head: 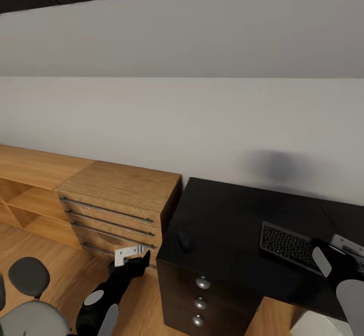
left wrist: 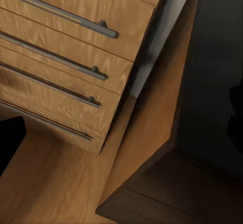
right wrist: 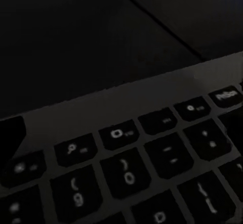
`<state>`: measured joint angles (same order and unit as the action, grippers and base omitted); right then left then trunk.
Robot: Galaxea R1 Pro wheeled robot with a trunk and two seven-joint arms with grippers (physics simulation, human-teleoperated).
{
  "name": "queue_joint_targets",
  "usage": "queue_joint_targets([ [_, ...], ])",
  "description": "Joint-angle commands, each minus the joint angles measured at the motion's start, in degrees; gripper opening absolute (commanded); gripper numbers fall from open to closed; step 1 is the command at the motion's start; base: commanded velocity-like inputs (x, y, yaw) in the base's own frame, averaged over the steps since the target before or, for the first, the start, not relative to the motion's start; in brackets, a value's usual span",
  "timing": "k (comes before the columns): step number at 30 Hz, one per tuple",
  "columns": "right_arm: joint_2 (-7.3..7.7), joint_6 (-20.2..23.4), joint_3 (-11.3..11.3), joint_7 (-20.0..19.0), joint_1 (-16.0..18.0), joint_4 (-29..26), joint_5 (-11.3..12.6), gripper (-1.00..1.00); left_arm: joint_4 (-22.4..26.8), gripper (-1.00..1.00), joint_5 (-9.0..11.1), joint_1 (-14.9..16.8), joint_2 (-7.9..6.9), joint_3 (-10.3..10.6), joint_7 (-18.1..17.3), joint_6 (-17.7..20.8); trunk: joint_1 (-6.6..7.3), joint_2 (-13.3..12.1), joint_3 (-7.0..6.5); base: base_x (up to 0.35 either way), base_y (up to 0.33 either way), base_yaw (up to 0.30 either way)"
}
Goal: In the bedroom, organize the workspace by keeping the computer under the desk, ensuring the monitor is on the desk, placing the keyboard on the desk next to the monitor, placing the mouse on the desk next to the keyboard, moving the folder from the swivel chair onto the desk next to the mouse, stacking the notebook on top of the folder with the pen on top of the notebook, and positioning the swivel chair next to the desk.
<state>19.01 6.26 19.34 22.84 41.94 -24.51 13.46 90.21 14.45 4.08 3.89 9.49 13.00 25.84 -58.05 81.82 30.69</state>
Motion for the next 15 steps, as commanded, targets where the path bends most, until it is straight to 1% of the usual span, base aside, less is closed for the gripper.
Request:
queue_joint_targets([
  [1,-0.03,0.26,-0.1,-0.43,-0.02,3.25,1.14,1.0,0.06,1.0,0.6,0.05,-0.02,0.09,0.53,0.18,0.0,0.03,0.07,0.0,0.275,0.0],
  [3,-0.03,0.28,-0.1,-0.86,-0.02,3.25,1.13,1.0,0.06,1.0,0.59,0.05,-0.02,0.09,0.53,0.2,0.0,0.03,0.07,0.0,0.202,0.0],
  [7,-0.09,0.29,-0.1,-1.22,-0.02,3.24,1.13,1.0,0.04,1.0,0.58,0.05,0.05,0.09,0.53,0.25,0.0,0.03,0.07,-0.006,0.087,0.0],
  [11,-0.11,0.31,-0.1,-1.31,-0.02,3.24,1.13,1.0,-0.02,1.0,0.58,0.05,0.06,0.09,0.53,0.26,0.0,0.03,0.07,-0.091,0.15,0.0],
  [15,-0.14,0.29,-0.1,-1.38,-0.02,3.17,1.13,1.0,-0.04,1.0,0.58,0.05,0.07,0.09,0.53,0.27,0.0,0.03,0.07,-0.054,0.072,0.0],
])
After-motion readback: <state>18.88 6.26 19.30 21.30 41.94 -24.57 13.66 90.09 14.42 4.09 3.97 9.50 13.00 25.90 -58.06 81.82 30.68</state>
